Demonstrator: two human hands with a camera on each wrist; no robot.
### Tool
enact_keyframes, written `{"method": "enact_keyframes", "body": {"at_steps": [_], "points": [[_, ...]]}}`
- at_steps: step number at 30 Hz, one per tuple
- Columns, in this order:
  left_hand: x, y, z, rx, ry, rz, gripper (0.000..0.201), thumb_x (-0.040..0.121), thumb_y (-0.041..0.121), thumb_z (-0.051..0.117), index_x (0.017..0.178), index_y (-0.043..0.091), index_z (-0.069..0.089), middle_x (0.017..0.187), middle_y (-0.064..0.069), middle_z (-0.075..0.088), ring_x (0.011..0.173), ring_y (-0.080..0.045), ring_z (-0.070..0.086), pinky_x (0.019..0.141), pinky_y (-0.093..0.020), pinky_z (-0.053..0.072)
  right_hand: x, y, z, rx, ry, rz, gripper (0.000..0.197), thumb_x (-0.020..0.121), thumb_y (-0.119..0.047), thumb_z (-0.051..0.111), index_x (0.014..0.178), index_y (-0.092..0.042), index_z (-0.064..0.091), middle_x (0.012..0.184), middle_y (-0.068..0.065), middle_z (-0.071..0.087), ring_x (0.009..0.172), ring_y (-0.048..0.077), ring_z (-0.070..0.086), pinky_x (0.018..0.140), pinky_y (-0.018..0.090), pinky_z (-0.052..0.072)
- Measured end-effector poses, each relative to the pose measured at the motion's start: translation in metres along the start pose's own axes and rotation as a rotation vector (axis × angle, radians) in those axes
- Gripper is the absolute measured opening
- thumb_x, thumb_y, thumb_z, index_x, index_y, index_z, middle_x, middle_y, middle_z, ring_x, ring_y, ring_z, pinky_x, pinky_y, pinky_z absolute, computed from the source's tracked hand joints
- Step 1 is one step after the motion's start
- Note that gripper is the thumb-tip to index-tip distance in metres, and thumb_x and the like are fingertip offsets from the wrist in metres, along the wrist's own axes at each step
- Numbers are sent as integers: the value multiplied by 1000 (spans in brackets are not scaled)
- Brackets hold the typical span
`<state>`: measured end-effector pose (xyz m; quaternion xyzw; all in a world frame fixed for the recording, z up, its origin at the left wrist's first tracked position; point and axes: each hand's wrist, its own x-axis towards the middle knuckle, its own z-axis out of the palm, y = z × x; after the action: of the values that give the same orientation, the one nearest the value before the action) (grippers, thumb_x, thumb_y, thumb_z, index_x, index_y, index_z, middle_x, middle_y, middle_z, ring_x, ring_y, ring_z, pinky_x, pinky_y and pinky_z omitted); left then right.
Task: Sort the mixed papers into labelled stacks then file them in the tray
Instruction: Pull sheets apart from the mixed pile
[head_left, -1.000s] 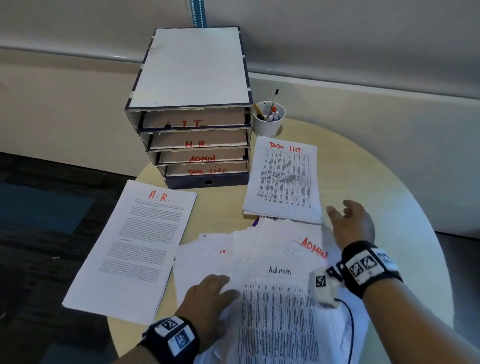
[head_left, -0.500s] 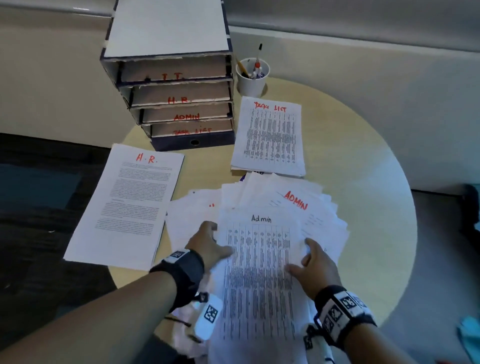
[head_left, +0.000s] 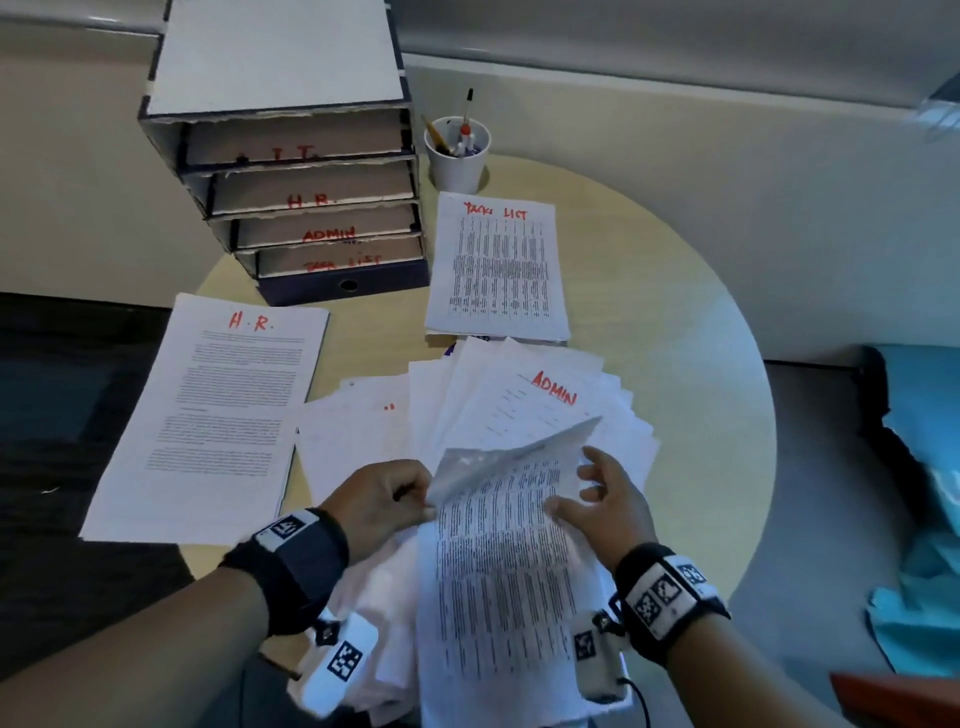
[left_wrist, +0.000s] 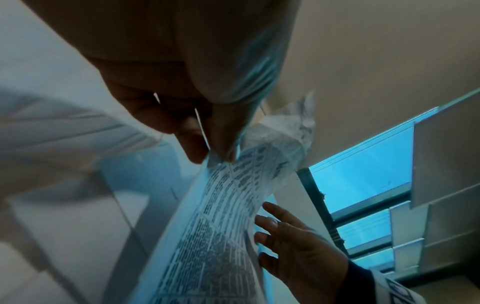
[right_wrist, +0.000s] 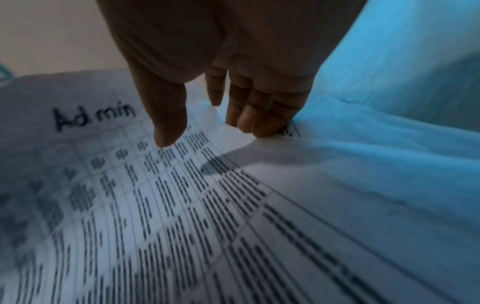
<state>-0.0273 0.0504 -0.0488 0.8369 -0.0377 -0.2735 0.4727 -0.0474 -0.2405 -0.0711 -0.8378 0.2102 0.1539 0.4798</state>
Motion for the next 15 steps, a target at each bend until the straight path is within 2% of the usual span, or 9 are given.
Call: {"method": "enact_keyframes", "body": {"at_steps": [4, 6, 7, 9, 10, 11, 12, 14, 15], "points": [[2, 17, -4, -47, -142, 7, 45, 85, 2, 72, 58, 33, 56, 54, 15, 45, 54, 0, 40, 58, -11, 35, -2, 14, -16, 325, -17, 130, 56, 79, 0, 79, 129, -16, 58, 99, 10, 73, 86, 21, 70, 71, 29, 55], [9, 24, -8, -31, -170, -21, 42, 87, -1, 67, 60, 29, 57, 55, 17, 52, 55, 4, 45, 61, -12, 37, -5, 19, -25, 374, -53, 176, 36, 81, 5, 74, 113, -8, 66, 92, 14, 76, 73, 19, 73, 59, 27, 55], [16, 26, -9, 1, -144, -25, 39, 89, -2, 63, 65, 28, 58, 59, 18, 56, 59, 5, 48, 63, -12, 37, -5, 22, -30, 367, -56, 196, 26, 81, 3, 75, 106, -5, 69, 92, 16, 76, 71, 21, 72, 58, 29, 55], [35, 26, -6, 120, -1, -27, 30, 94, 0, 53, 82, 25, 64, 85, 16, 62, 83, -3, 56, 74, -15, 41, -4, 31, -36, 353, -45, 221, 18, 83, -2, 75, 100, -3, 73, 95, 15, 77, 82, 30, 74, 73, 38, 59], [45, 26, -3, 190, 70, -45, 23, 95, 5, 51, 98, 22, 65, 103, 7, 60, 98, -13, 57, 84, -20, 43, -4, 33, -38, 357, -40, 224, 17, 84, -1, 74, 101, -3, 73, 95, 13, 77, 87, 32, 74, 80, 42, 59], [54, 27, 3, 258, 113, -74, 23, 94, 12, 54, 114, 19, 63, 118, -3, 55, 109, -22, 55, 92, -26, 43, -4, 35, -39, 355, -36, 221, 18, 84, -1, 73, 102, -4, 73, 94, 11, 78, 89, 32, 74, 84, 44, 58], [61, 30, 10, 332, 123, -133, 35, 91, 20, 60, 126, 15, 56, 126, -8, 50, 115, -29, 53, 97, -32, 44, -4, 36, -38, 331, -37, 217, 17, 85, -1, 73, 102, -5, 73, 94, 9, 78, 90, 32, 74, 87, 46, 58], [70, 35, 25, 433, 103, -248, 60, 83, 35, 70, 134, 14, 44, 127, -11, 46, 113, -33, 52, 91, -38, 48, -5, 39, -35, 280, -25, 200, 16, 85, -3, 74, 100, -7, 73, 92, 8, 78, 92, 32, 73, 89, 47, 57], [71, 37, 30, 447, 102, -282, 64, 81, 36, 71, 133, 15, 41, 124, -11, 46, 109, -33, 54, 84, -38, 49, -4, 42, -34, 258, -15, 178, 15, 84, -6, 75, 99, -7, 72, 91, 9, 78, 91, 34, 72, 88, 47, 57]]}}
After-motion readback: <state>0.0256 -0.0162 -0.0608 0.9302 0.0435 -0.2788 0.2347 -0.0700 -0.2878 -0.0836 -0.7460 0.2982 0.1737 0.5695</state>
